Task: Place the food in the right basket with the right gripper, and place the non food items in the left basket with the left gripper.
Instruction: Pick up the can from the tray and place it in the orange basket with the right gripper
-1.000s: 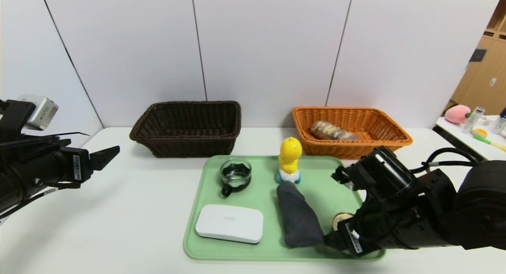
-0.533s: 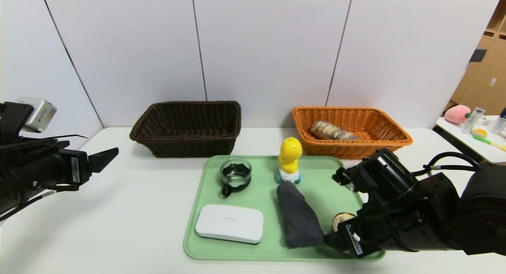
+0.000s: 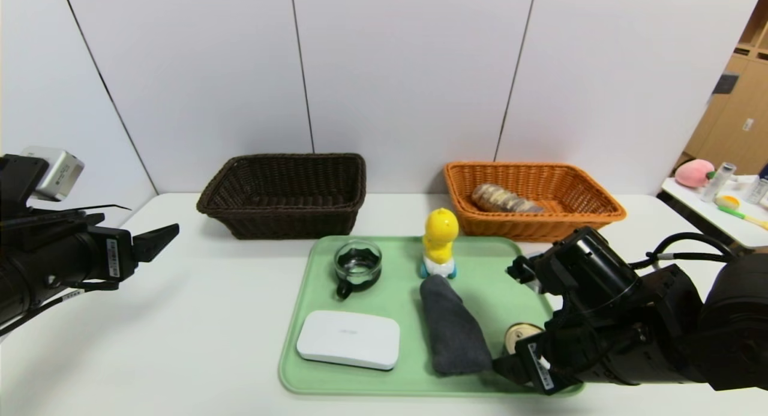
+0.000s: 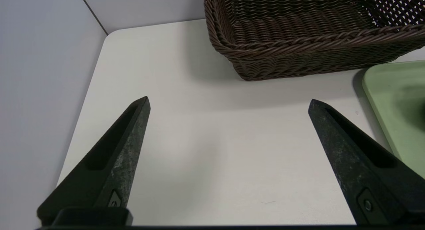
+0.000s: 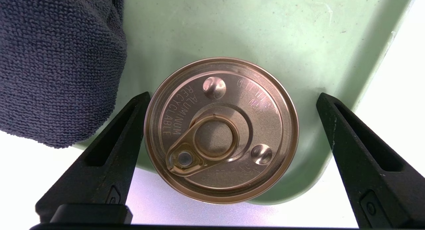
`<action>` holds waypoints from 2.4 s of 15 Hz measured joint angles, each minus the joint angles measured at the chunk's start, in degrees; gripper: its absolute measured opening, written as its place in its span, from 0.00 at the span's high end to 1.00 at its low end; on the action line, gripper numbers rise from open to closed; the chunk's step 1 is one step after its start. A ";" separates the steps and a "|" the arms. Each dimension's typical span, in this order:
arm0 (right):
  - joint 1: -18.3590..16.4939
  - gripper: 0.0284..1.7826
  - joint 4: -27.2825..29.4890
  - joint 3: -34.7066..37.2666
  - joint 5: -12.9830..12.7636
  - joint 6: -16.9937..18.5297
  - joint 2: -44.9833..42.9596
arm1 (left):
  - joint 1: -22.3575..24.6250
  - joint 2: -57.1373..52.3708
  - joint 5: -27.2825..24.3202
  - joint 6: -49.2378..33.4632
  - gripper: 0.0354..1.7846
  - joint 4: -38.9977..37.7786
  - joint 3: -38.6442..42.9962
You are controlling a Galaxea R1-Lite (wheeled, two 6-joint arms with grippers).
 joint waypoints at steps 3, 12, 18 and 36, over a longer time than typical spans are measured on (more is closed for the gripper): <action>0.00 0.05 -0.02 -0.02 0.13 0.00 -0.04 | -0.04 -0.09 -0.18 0.06 0.06 0.02 0.23; 0.00 0.21 -4.11 0.91 0.05 -0.59 0.16 | -0.01 -0.49 -0.16 0.09 0.06 0.02 0.41; 0.00 0.36 -3.89 1.29 0.05 -0.85 -0.17 | -0.06 -0.52 -0.18 0.09 0.06 0.02 0.41; -0.96 0.99 -4.52 -1.88 -0.77 -0.83 -3.41 | -0.06 -0.88 -0.16 -0.09 0.06 0.00 0.80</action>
